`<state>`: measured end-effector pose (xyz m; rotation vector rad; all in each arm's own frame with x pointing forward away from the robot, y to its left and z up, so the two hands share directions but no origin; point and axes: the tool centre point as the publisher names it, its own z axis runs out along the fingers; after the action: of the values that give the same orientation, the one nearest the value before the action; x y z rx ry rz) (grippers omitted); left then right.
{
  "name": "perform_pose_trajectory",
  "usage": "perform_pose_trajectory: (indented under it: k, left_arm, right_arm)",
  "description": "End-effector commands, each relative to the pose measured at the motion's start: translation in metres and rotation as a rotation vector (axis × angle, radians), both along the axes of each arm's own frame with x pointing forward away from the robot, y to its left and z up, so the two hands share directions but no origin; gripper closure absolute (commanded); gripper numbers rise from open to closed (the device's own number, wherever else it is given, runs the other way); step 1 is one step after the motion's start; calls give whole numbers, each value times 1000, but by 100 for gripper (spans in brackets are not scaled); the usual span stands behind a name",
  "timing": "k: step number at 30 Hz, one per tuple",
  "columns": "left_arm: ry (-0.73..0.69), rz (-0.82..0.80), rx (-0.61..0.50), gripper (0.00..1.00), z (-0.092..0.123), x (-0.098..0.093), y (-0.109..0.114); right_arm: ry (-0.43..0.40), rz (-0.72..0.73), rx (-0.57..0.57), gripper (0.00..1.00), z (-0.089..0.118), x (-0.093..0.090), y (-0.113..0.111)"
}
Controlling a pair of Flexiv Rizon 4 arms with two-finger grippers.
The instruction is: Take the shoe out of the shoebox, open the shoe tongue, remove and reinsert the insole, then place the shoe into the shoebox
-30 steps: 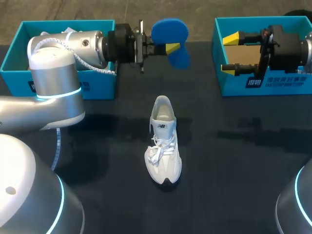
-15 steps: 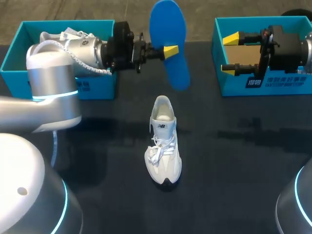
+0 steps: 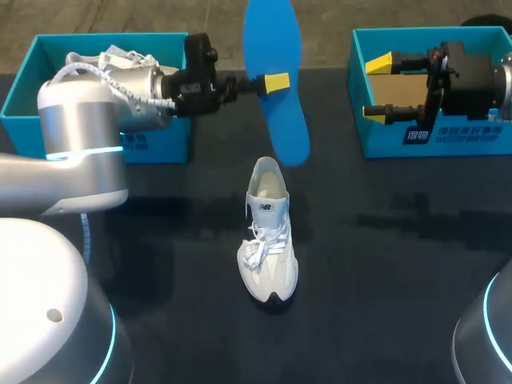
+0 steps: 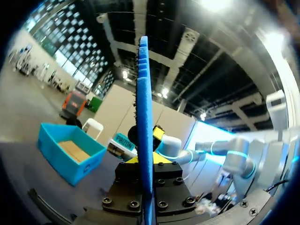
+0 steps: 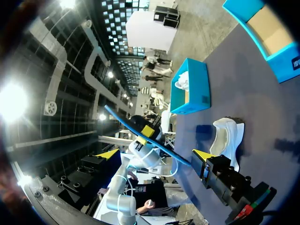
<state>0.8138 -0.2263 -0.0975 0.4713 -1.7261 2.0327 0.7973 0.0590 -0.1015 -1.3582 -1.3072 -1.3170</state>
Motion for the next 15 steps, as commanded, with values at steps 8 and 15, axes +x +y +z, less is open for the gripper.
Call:
perform_pose_trajectory:
  k: [8, 15]
  left_arm:
    - [429, -67, 25, 100, 0, 0, -1]
    - [633, -193, 49, 100, -9, 0, -3]
  right_arm:
    - [1, -1, -1, 0, 0, 0, 1]
    - [1, -1, -1, 0, 0, 0, 1]
